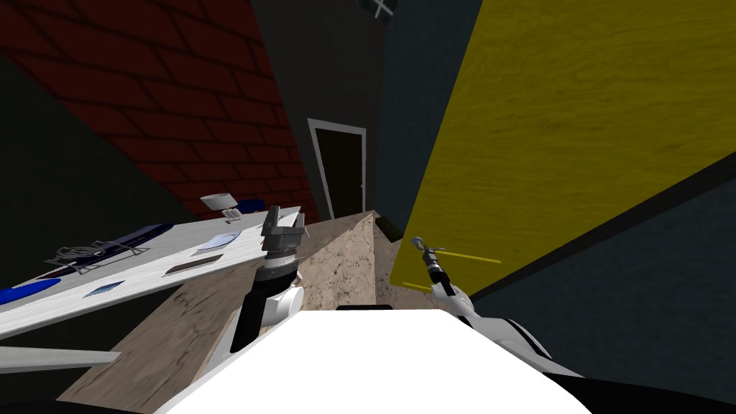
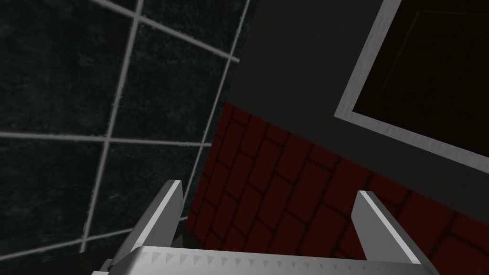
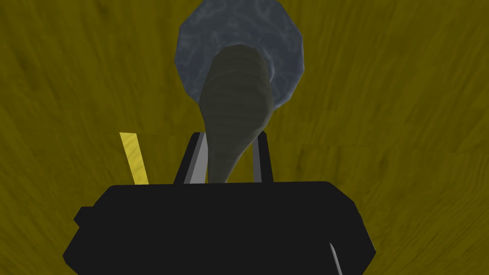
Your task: Pull the door open
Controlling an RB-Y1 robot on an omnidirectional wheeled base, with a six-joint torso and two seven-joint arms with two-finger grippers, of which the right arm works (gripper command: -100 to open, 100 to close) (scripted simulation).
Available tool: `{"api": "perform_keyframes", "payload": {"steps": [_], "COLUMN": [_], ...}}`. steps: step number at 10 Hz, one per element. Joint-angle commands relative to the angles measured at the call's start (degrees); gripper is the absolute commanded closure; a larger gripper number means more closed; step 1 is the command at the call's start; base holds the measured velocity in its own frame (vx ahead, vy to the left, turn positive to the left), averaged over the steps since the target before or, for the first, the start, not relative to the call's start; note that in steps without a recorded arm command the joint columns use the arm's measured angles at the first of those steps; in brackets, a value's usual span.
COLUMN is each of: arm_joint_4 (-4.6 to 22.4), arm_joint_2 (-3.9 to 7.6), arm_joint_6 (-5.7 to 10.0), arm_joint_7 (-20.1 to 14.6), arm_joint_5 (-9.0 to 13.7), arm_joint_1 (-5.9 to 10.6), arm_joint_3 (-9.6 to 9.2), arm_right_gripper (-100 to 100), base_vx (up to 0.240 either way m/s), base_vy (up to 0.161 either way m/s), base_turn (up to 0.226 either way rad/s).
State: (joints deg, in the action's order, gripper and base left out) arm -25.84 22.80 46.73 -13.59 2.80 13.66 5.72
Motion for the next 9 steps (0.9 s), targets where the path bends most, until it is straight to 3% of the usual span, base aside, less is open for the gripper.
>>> {"api": "perform_keyframes", "payload": {"steps": [1, 3, 9], "arm_joint_4": [0.5, 1.0, 1.0], "arm_joint_2": [-0.1, 0.34, 0.34], "arm_joint_6": [0.41, 1.07, 1.07], "arm_joint_7": [0.0, -0.9, -0.9], "arm_joint_5": [-0.1, -0.6, -0.6], "arm_joint_1": [0.52, 0.42, 0.42], "arm_joint_3": [-0.16, -0.91, -0.91], "arm_right_gripper": [100, 100, 100], "base_vx": [-0.004, -0.002, -0.001], "base_vy": [-0.01, -0.006, -0.002], "base_turn": [-0.029, -0.017, -0.005]}}
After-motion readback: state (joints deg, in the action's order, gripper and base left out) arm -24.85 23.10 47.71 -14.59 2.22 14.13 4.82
